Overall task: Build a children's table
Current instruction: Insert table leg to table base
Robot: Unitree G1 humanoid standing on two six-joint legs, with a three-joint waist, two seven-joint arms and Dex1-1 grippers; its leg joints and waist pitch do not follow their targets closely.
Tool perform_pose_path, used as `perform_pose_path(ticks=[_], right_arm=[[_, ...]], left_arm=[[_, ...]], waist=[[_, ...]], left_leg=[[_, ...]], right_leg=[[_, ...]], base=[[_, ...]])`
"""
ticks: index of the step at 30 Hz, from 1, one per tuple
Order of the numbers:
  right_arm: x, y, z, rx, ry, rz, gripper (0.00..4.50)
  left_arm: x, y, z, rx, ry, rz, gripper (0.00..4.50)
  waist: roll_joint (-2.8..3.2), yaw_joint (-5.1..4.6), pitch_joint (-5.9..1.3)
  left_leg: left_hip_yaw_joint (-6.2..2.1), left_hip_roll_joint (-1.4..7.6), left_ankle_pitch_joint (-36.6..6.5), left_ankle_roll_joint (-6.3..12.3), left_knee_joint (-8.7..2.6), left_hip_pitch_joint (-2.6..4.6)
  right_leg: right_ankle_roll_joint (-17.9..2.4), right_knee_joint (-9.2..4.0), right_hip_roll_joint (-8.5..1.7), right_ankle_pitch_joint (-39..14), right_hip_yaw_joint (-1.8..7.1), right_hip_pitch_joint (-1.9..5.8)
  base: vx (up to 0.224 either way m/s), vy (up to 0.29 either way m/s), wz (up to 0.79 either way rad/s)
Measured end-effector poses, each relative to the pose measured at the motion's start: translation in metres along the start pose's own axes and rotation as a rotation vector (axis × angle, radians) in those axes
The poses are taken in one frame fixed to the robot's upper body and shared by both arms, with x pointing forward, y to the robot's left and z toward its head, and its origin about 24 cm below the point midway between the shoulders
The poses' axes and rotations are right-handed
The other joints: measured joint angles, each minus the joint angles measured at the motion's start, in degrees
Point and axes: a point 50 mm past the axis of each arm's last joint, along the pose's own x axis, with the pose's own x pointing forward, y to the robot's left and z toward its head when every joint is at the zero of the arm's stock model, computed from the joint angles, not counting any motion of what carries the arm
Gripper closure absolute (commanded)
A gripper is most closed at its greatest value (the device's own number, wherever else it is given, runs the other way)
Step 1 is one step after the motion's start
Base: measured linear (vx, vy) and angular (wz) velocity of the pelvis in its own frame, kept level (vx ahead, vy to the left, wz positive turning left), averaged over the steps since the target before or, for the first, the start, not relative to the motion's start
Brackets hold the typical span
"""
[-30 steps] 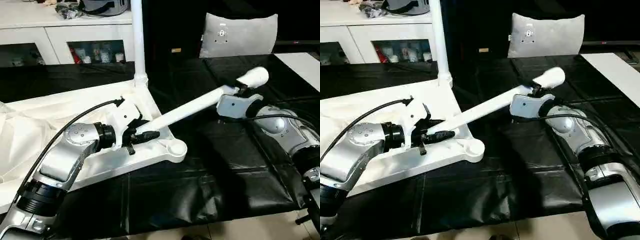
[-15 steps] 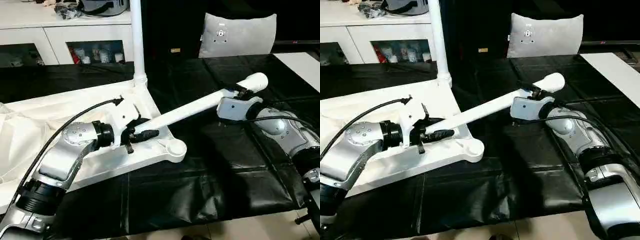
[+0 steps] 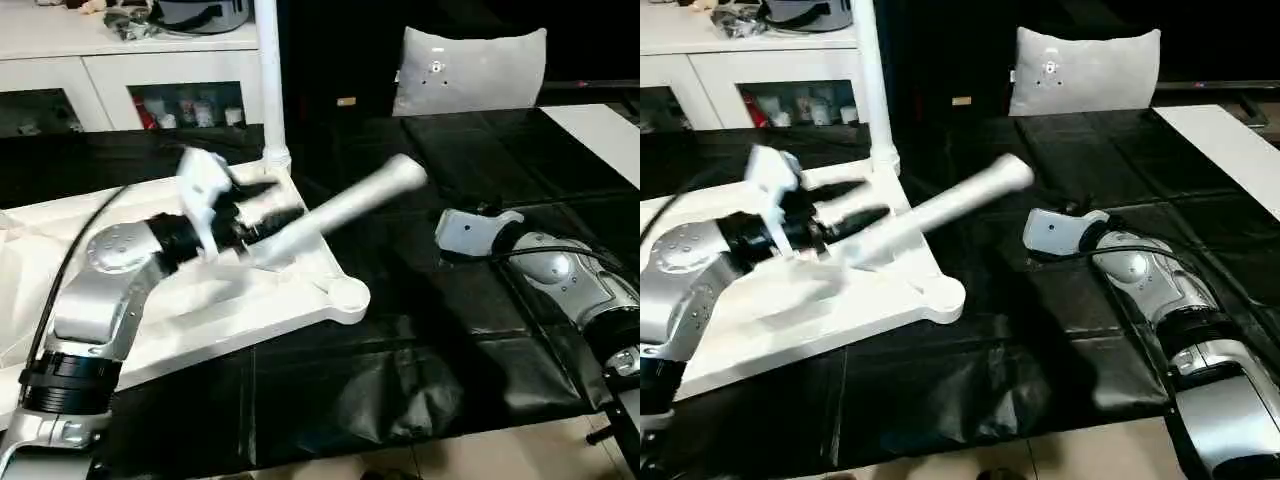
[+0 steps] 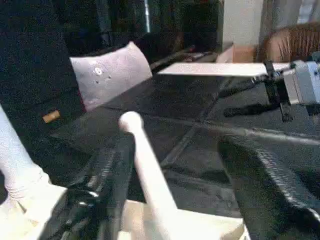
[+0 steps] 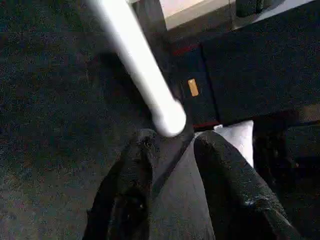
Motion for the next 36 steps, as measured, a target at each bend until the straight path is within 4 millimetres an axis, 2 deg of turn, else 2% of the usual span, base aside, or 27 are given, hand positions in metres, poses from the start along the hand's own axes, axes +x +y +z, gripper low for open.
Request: perform_pose_path(ticks=[2,5,8,10,14,19,23,25,29,30,33,36], right_arm=[[0.0,0.0,0.0,0.004,0.002,-0.001,3.45],[-0.001,-0.001,-0.001,0.016,0.001,-0.01,3.8],[-0.003,0.004,-0.003,0.042,0.003,-0.011,4.03],[-0.003,0.012,-0.004,0.098,0.006,-0.015,4.24],[-0.002,0.023,-0.003,0.239,0.008,-0.039,4.49],[-0.002,0.025,0.001,0.417,-0.008,-0.12,4.49],[-0.002,0.037,0.007,0.61,-0.014,-0.141,4.49],[-0.001,0.047,0.015,0.717,-0.044,-0.127,4.21],[-0.006,0.055,0.024,0.915,-0.083,-0.103,4.01],[-0.008,0.055,0.028,0.941,-0.098,-0.099,3.8],[-0.01,0.056,0.036,0.982,-0.12,-0.079,3.69],[-0.012,0.056,0.036,0.998,-0.113,-0.082,3.39]], left_arm=[[-0.001,0.002,0.0,-0.005,-0.007,0.019,1.18],[0.0,0.002,-0.003,-0.005,-0.004,0.021,0.74],[-0.002,0.0,-0.008,-0.005,0.02,0.023,0.61],[-0.002,-0.002,-0.016,0.002,0.07,0.019,0.29],[0.003,-0.007,-0.024,0.008,0.131,0.016,0.04],[0.01,-0.008,-0.033,0.009,0.169,0.096,0.04],[0.02,-0.005,-0.042,0.011,0.216,0.178,0.04],[0.024,-0.002,-0.043,0.008,0.237,0.203,0.0],[0.033,-0.01,-0.045,-0.039,0.259,0.173,0.0],[0.036,-0.015,-0.045,-0.051,0.262,0.144,0.0],[0.045,-0.029,-0.043,-0.077,0.238,0.067,0.0],[0.049,-0.035,-0.039,-0.088,0.206,0.037,0.0]], waist=[[0.0,-0.08,0.0],[0.0,-0.07,0.0],[0.0,-0.04,0.0],[0.0,-0.06,0.0],[0.0,-0.02,0.0],[0.0,-0.03,0.0],[0.01,0.06,0.0],[0.02,0.11,-0.01],[0.12,0.27,-0.02],[0.16,0.34,-0.01],[0.19,0.75,-0.01],[0.28,0.84,-0.06]], left_leg=[[0.0,0.0,0.0,0.0,0.0,0.0],[0.0,0.01,0.0,0.01,0.0,-0.01],[0.0,0.01,-0.02,0.03,0.0,0.0],[-0.01,0.01,-0.02,0.04,0.0,-0.01],[-0.01,0.02,-0.01,0.04,0.01,-0.01],[-0.03,0.02,-0.01,0.05,0.01,0.03],[-0.06,0.02,0.0,0.06,0.0,-0.01],[-0.08,0.02,0.0,0.07,0.0,-0.01],[-0.07,0.03,-0.04,0.13,-0.02,-0.02],[-0.08,0.03,-0.05,0.15,-0.02,-0.02],[-0.08,0.03,-0.05,0.15,-0.03,-0.01],[-0.07,0.02,-0.07,0.1,-0.03,0.06]], right_leg=[[0.0,0.0,0.0,0.0,0.0,0.0],[0.0,0.0,0.0,0.0,-0.01,0.0],[0.0,-0.01,0.0,0.0,-0.01,0.01],[0.0,-0.02,0.0,0.0,-0.01,0.0],[0.0,-0.01,0.0,0.0,0.0,0.0],[0.0,-0.02,0.01,0.01,-0.03,0.06],[0.02,-0.08,0.01,0.02,-0.06,0.07],[0.03,-0.11,0.01,0.02,-0.06,0.09],[0.02,-0.2,0.0,0.03,-0.06,0.12],[0.02,-0.23,0.0,0.03,-0.06,0.12],[0.02,-0.27,0.0,0.04,-0.07,0.16],[0.03,-0.28,0.0,0.04,-0.09,0.21]], base=[[0.0,0.0,0.0],[0.0,0.0,0.0],[0.0,0.0,0.0],[0.0,0.0,0.0],[0.0,0.0,0.0],[0.0,0.0,0.0],[0.0,0.0,0.0],[0.0,0.0,0.0],[0.0,0.0,0.0],[0.0,0.0,0.0],[0.0,0.0,0.0],[0.0,0.0,0.0]])
